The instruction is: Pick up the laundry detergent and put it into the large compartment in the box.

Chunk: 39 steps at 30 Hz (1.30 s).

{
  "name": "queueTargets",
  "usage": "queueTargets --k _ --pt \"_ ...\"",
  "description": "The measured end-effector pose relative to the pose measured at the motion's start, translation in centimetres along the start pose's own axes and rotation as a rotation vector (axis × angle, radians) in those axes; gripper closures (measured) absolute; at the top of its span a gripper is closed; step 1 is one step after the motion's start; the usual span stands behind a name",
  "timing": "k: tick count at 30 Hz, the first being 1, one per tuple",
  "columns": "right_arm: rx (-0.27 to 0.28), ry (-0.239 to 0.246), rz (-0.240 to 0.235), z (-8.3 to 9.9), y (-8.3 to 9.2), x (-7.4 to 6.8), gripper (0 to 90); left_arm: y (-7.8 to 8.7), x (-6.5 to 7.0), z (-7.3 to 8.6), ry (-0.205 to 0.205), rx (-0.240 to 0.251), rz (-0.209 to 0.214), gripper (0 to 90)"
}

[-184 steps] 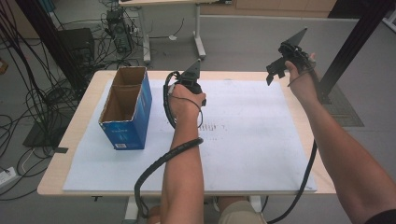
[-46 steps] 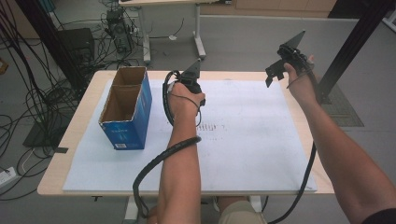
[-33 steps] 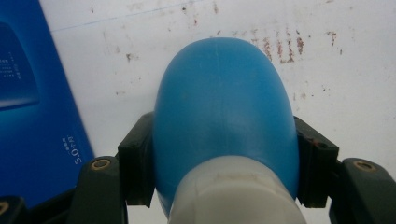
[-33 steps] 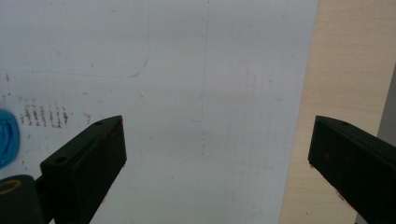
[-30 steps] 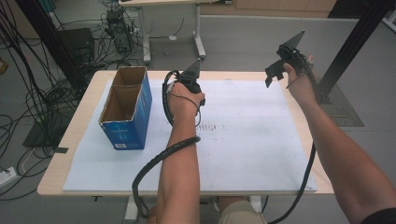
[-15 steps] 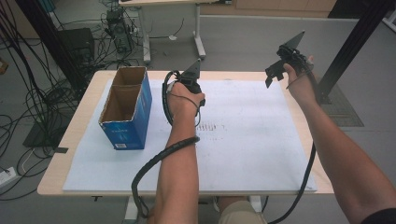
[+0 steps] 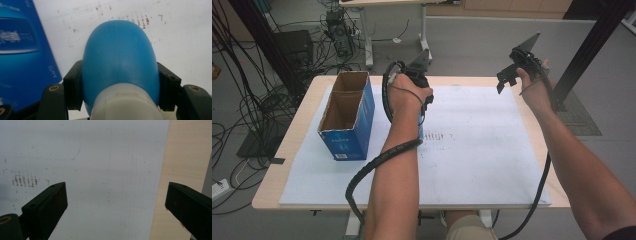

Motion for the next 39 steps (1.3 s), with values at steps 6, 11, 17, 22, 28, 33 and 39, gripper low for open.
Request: queueTargets --k 6,11,17,22,28,33,39 --pt "0.003 0.001 -0.002 0.1 0.1 -0.3 4.1 5.4 -0.7 0.4 -0.006 0.023 -0.003 37.4" --pt "-0.006 0.016 0.007 0.0 0.2 -0.8 4.3 10.4 -1.7 0.8 -0.002 0.056 -0.009 37.4" --pt "0.001 0.023 0.009 0.0 0.4 -1.2 4.2 15.4 -3.6 1.2 0.030 0.101 -0.017 37.4" --pt "0.006 0.023 0.010 0.0 0.9 -1.4 4.2 18.3 -6.0 1.7 0.060 0.127 -0.013 37.4" --pt "0.005 0.020 0.002 -0.1 1.3 -1.1 4.1 20.3 -9.8 2.7 0.119 0.145 -0.018 37.4" --pt "-0.001 0.013 0.002 -0.2 1.0 -0.8 4.2 20.3 -12.9 3.6 0.174 0.153 -0.040 37.4" --pt "0.000 0.011 0.004 -0.4 1.0 -0.6 4.2 19.4 -16.1 4.8 0.232 0.169 -0.049 37.4"
Point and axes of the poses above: each handheld gripper's, and its own axes: y roughly backward along the jaws, z roughly out of its underside, x roughly to its right, the point moved 6 cm from there along -y, roughly forward along the jaws, and after that the axes turned 2 degrees about -y, right-handed, at the moved point
